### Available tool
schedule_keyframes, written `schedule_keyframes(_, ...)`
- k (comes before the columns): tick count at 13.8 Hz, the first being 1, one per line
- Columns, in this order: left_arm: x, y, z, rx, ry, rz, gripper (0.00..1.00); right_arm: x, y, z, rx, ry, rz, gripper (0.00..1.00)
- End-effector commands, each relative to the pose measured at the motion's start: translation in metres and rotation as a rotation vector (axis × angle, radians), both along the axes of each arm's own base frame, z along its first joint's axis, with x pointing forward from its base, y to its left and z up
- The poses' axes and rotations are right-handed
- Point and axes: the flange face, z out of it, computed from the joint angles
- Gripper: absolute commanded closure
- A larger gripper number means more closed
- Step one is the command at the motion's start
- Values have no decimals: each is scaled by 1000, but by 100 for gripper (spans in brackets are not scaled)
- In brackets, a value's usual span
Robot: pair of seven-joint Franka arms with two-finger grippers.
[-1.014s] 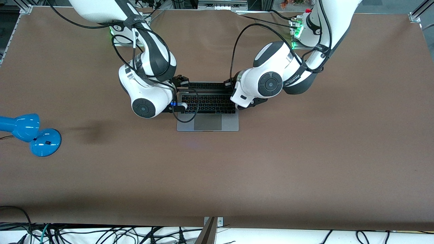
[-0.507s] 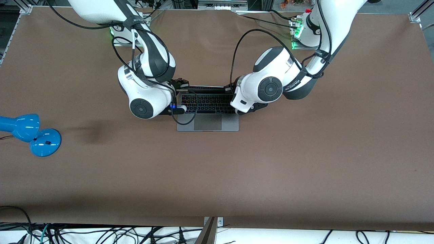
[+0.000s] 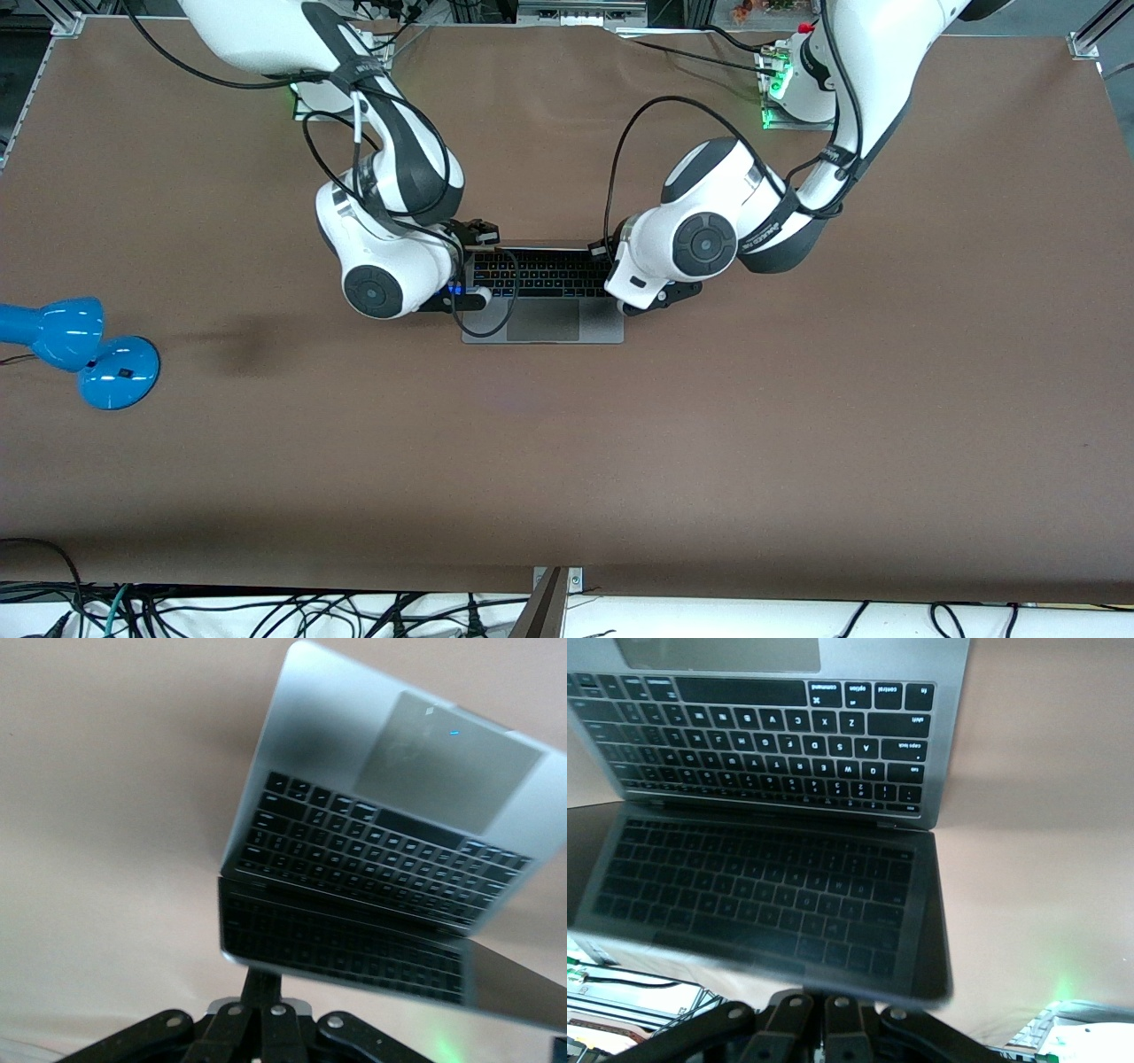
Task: Close laptop with both arms from behind
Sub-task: 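Push the screen down toward the keyboard with both grippers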
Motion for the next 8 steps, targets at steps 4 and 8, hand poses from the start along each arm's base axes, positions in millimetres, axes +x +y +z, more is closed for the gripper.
schedule_keyframes(4, 1, -2, -30, 22, -4, -24, 100, 10, 4, -3, 6, -41, 23, 95)
schedule_keyframes(8, 3, -2, -32, 15, -10, -15, 100, 15, 3, 1, 7, -59, 21, 95)
